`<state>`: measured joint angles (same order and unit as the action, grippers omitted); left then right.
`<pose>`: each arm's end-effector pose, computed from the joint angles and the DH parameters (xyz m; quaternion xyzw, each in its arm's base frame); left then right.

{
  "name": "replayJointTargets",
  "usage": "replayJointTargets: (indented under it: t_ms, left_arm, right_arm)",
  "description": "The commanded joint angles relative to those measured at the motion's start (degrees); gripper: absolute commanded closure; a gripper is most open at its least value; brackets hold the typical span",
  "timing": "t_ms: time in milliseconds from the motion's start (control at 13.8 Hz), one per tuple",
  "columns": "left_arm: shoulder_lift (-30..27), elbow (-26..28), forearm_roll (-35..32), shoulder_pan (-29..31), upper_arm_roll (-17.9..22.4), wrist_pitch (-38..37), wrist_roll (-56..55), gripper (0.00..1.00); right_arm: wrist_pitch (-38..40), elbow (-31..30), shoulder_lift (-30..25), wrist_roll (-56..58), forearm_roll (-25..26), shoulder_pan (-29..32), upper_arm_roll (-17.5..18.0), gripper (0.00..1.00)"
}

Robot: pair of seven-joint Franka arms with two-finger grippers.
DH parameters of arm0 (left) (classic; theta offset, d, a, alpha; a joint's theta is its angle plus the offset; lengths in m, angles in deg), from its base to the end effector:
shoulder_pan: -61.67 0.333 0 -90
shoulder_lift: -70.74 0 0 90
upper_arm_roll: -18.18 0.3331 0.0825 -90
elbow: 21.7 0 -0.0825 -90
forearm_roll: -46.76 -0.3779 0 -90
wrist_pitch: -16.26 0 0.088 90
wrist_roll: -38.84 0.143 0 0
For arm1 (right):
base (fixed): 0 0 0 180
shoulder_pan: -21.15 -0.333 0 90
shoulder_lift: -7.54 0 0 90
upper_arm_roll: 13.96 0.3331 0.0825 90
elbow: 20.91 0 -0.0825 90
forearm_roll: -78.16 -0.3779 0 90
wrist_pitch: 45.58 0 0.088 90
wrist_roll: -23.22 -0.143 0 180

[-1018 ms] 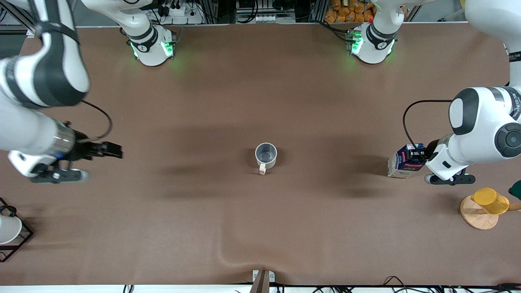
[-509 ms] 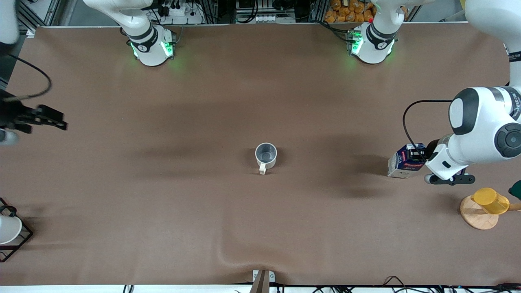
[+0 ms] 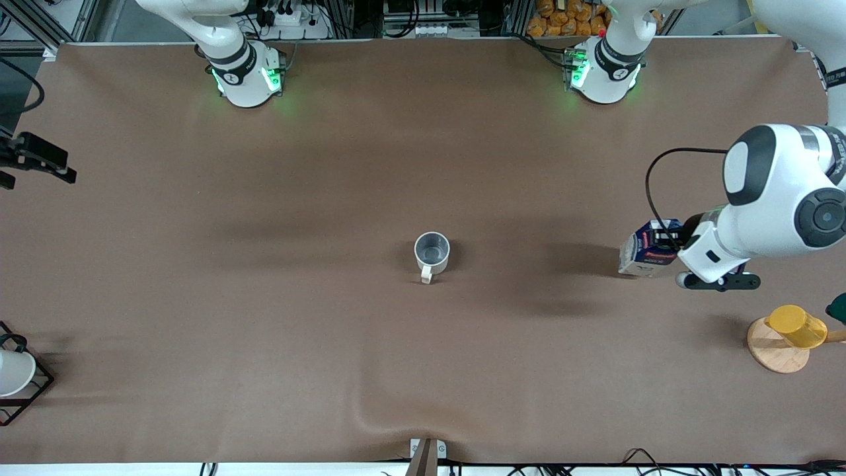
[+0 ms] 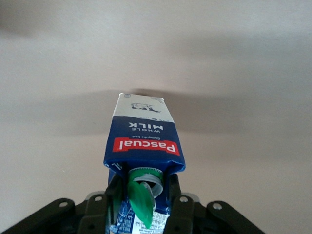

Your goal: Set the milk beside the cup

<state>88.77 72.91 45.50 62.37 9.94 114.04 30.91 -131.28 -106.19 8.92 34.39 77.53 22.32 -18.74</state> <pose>0.6063 -0.0703 0.3958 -0.9917 -0.0011 0.1281 0.0055 0.5458 -0.0546 0.6240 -0.9989 -0.0459 0.0076 0.0057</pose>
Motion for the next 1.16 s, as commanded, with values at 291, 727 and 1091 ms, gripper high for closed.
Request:
replayJointTargets:
  t_ms: [291,727,1091]
  left_arm:
    - [-0.3,-1.9,-0.4,-0.3,-14.9,-3.9,-18.4,0.68]
    - [1.5,-3.2,2.3,-3.9,-22.7,-3.7,-28.0,0.68]
    - [4.2,-4.4,4.1,-9.7,-22.7,0.0,-29.7,0.68]
  right_arm:
    - [0.4,-1.8,-1.8,0.3,0.9,0.8,-0.1,0.0]
    - [4.5,-1.4,-1.6,0.5,0.9,0.3,0.4,0.0]
    - [6.0,-0.9,-1.5,0.3,2.5,-0.4,1.3,0.0]
